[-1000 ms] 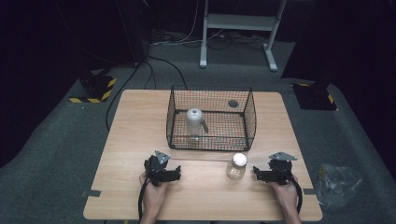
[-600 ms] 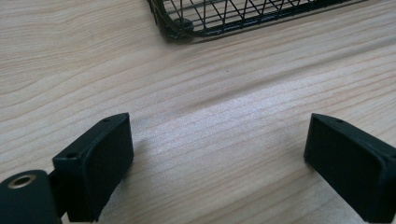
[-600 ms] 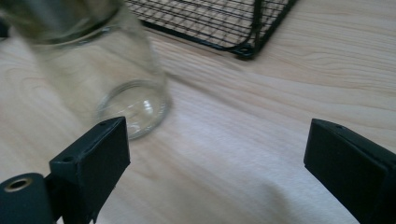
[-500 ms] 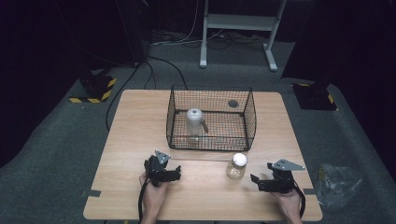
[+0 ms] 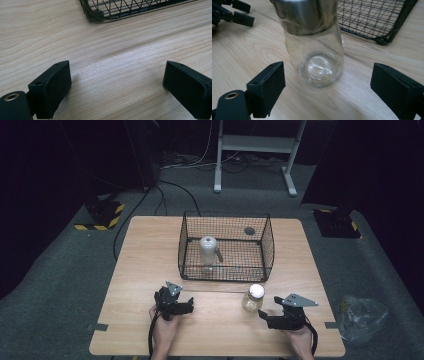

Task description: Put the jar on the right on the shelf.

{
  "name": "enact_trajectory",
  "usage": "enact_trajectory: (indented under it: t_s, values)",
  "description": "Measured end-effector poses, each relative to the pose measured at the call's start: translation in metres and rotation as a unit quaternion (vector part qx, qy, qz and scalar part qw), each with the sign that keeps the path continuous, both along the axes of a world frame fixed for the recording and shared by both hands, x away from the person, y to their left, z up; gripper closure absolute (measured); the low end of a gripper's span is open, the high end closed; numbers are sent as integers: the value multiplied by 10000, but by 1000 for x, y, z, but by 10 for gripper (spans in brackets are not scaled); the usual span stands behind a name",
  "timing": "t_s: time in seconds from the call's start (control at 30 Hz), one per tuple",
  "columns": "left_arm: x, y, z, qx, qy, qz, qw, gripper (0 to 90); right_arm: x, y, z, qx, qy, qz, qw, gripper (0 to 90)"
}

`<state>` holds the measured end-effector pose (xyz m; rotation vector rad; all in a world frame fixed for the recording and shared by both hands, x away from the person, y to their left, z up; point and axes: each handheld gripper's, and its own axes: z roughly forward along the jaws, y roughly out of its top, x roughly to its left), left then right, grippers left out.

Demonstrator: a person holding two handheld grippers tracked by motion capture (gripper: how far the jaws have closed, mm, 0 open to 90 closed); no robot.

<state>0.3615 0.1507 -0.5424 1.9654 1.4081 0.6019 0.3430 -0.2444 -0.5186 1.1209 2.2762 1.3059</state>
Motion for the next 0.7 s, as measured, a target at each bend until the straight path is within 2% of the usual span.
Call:
enact_trajectory:
  t_s: [0.17, 0.4, 0.7]
  values:
    - [0, 0, 0, -5, -5, 10, 10000, 82, 3, 11, 5, 93, -93, 71, 9999, 144]
    - [0, 0, 0, -1, -7, 11, 10000, 82, 13, 26, 13, 90, -258, 111, 9996, 196]
    - [0, 0, 0, -4, -10, 13, 10000, 82, 21, 35, 17, 114, -388, 71, 9992, 254]
